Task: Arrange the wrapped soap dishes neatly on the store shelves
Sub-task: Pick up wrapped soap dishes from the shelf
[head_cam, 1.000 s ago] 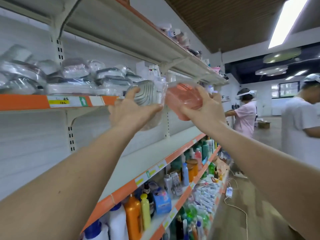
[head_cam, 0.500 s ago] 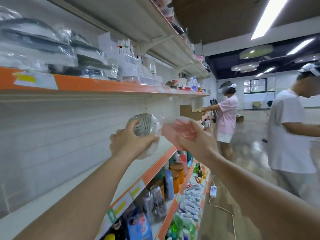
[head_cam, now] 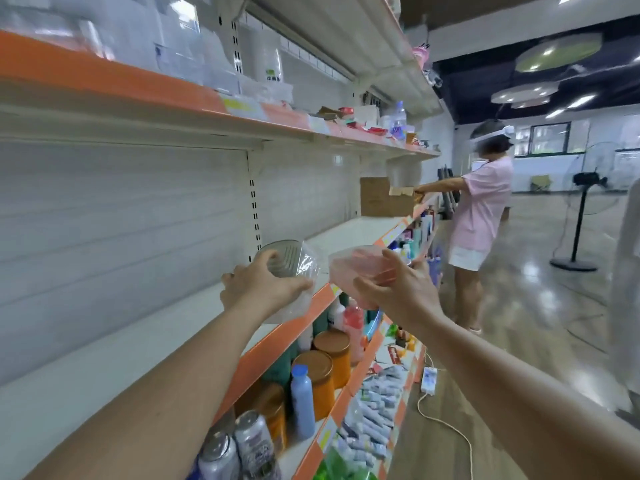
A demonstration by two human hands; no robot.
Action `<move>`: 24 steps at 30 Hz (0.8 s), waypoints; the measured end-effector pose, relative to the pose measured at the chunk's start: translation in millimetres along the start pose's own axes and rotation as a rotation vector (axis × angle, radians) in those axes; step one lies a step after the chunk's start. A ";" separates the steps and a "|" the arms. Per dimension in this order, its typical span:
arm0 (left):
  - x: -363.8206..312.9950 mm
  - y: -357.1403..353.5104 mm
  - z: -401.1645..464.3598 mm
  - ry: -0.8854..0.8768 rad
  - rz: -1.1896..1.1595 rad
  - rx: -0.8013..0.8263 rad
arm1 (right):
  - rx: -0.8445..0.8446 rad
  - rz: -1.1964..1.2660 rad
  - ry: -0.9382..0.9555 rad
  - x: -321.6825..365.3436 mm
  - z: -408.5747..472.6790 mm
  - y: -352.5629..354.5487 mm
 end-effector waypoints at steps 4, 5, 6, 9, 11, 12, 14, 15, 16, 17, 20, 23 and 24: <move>-17.0 -62.6 56.7 0.081 0.025 0.012 | 0.086 -0.037 0.010 -43.5 80.8 -15.1; -20.7 -75.2 69.7 0.091 0.043 0.011 | 0.099 -0.033 0.013 -52.1 99.6 -19.5; -24.0 -86.4 81.6 0.098 0.065 0.010 | 0.115 -0.030 0.012 -60.7 117.1 -25.2; -28.7 -115.8 113.8 0.134 0.114 0.017 | 0.173 -0.041 0.008 -82.2 163.8 -46.6; -25.8 -134.7 138.9 0.162 0.148 0.027 | 0.192 -0.047 0.013 -94.5 195.5 -62.8; -23.0 -143.7 152.5 0.178 0.161 0.032 | 0.197 -0.044 0.014 -100.7 211.3 -71.4; -14.7 -160.9 182.4 0.203 0.195 0.031 | 0.202 -0.017 0.017 -111.9 243.8 -89.9; -9.6 -169.3 197.7 0.215 0.213 0.028 | 0.204 -0.015 0.027 -115.7 260.1 -100.3; -4.2 -177.1 212.4 0.226 0.230 0.024 | 0.209 -0.019 0.036 -118.8 276.5 -111.4; 0.4 -184.1 227.5 0.235 0.247 0.021 | 0.216 -0.028 0.041 -121.2 293.3 -122.6; 14.5 -205.3 272.6 0.295 0.290 0.036 | 0.272 -0.100 0.049 -121.4 339.8 -153.1; 25.8 -222.9 311.7 0.356 0.320 0.033 | 0.263 -0.303 0.129 -114.6 381.2 -173.7; 29.5 -227.2 321.7 0.379 0.331 0.024 | 0.252 -0.355 0.144 -113.6 393.6 -179.8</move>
Point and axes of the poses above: each hand's wrist, its own z-axis towards the middle knuckle, its own y-axis out of the back of the hand, x = y × z, the point moved 10 cm from there along z, towards the middle knuckle, and after that the axes turned 1 degree about -x, right-handed, at the moved point
